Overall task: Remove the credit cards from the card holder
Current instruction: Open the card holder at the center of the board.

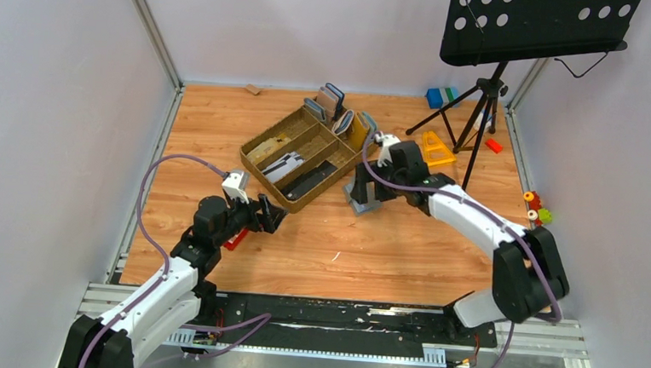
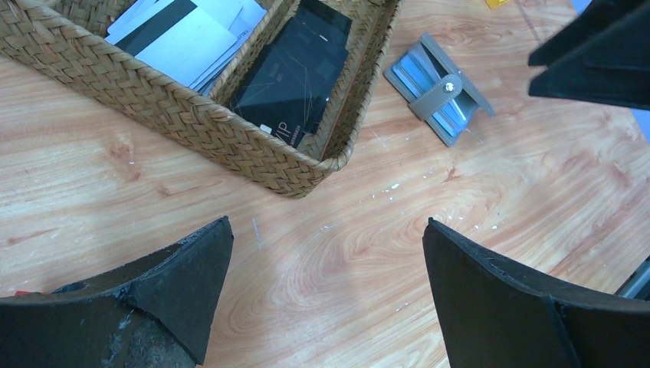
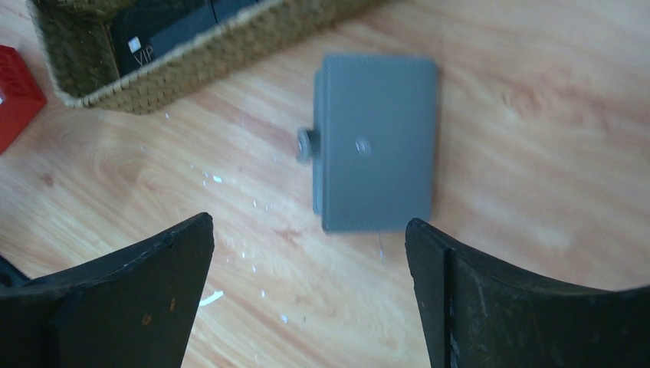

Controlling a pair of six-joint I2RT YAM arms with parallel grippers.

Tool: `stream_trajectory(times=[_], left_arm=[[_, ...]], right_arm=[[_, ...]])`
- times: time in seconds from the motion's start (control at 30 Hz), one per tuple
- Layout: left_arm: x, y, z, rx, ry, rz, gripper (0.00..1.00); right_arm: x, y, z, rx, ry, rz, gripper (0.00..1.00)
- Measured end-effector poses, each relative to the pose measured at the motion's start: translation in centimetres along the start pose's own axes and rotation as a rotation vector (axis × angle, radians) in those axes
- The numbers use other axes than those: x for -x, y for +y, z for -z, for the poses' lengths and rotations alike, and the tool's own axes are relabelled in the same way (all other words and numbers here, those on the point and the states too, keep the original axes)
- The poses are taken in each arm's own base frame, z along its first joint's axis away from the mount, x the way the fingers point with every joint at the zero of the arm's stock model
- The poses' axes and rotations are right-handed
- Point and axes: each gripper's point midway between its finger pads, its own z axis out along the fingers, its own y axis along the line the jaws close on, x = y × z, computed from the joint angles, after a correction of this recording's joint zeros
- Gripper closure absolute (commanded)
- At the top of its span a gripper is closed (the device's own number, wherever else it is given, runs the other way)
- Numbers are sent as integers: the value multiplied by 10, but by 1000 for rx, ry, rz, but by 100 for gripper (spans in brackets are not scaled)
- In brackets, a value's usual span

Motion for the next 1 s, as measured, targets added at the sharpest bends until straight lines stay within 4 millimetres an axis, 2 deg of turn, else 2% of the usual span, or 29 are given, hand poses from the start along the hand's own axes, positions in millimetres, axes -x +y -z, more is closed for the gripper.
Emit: stream_trajectory(times=[0.07,0.13,0.3,0.37,0.4,0.47,0.77,0.9,1.0], left_arm=[[0,0,0,0,0,0,0],[0,0,0,0,0,0,0],[0,-1,0,-3,1,0,0],[0,-1,0,-3,1,0,0],[0,-1,0,-3,1,0,0],[0,-1,0,-3,1,0,0],[0,-1,0,-4,0,-3,0],[0,-1,0,-4,0,-3,0],[0,-1,0,-4,0,-3,0]], right_arm=[[15,8,-13,6,11,73,6],[17,9,-23,-9,31,119,6],[-7,-1,-41,-77,142,213,9],[-16,-6,-45,-98,181,230,19],[-19,-9,-47,-106,192,234,29],[-21,-14,-51,-125,209,245,36],[-17,-22,-53,-173,199,255,87],[-5,-16,-41,-164,148,258,95],[5,-8,-24,-135,91,254,96]])
